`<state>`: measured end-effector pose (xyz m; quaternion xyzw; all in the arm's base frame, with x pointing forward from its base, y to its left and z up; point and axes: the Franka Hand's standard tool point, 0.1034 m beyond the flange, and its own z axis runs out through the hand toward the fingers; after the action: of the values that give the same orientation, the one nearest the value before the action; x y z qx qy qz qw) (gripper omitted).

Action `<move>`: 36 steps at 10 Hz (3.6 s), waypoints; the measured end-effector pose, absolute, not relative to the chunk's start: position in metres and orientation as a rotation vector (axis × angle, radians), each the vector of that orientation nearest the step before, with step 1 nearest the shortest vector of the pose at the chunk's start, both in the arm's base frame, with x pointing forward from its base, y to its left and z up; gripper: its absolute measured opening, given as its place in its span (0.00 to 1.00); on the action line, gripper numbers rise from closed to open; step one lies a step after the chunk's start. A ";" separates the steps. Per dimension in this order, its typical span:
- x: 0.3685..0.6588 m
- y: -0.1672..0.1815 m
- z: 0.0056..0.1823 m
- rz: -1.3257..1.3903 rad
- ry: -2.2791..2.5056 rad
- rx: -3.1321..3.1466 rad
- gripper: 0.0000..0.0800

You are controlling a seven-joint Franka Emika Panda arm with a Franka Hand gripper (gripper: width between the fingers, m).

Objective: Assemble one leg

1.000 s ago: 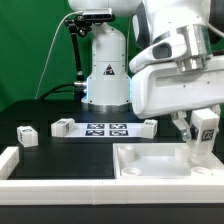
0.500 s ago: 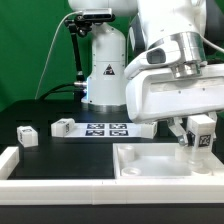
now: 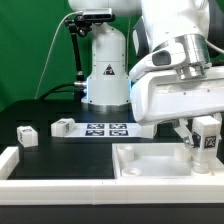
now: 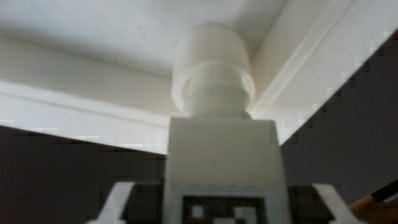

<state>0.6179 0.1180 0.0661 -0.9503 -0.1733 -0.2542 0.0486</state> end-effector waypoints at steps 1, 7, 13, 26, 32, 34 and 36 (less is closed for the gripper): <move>0.617 0.116 0.058 -0.787 -0.519 -2.896 0.36; 0.620 0.115 0.057 -0.886 -0.500 -2.881 0.39; 0.620 0.115 0.059 -0.875 -0.500 -2.883 0.81; 0.637 0.123 0.088 -0.121 -0.540 -2.939 0.81; 0.637 0.117 0.079 -0.156 -0.542 -2.942 0.36; 0.637 0.117 0.079 -0.154 -0.519 -2.945 0.36; 0.637 0.117 0.079 -0.153 -0.511 -2.946 0.36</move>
Offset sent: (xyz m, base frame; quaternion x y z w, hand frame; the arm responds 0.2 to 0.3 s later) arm -0.0077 0.0000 -0.0104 -0.0045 0.0256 -0.0013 0.9997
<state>0.6366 0.1169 0.0786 -0.9813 -0.1702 -0.0510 0.0740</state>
